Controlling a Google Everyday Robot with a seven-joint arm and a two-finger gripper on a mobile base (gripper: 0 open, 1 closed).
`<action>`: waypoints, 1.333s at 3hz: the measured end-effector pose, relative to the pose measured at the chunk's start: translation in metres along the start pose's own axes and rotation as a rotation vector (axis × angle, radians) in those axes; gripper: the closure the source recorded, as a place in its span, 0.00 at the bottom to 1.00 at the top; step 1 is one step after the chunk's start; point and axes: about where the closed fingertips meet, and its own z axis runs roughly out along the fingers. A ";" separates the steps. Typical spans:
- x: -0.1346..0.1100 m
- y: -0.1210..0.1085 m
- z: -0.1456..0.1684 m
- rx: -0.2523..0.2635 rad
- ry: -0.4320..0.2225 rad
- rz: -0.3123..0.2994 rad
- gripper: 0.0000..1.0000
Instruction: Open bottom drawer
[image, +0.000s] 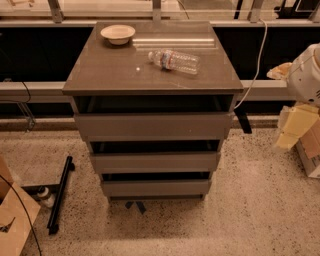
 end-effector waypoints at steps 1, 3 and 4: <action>-0.003 0.004 0.008 -0.003 0.013 0.008 0.00; 0.000 0.015 0.106 0.001 -0.045 0.054 0.00; -0.007 -0.005 0.110 0.078 -0.076 0.055 0.00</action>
Offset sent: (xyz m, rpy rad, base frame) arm 0.0600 0.0322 -0.1142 0.0993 -0.1164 -0.0626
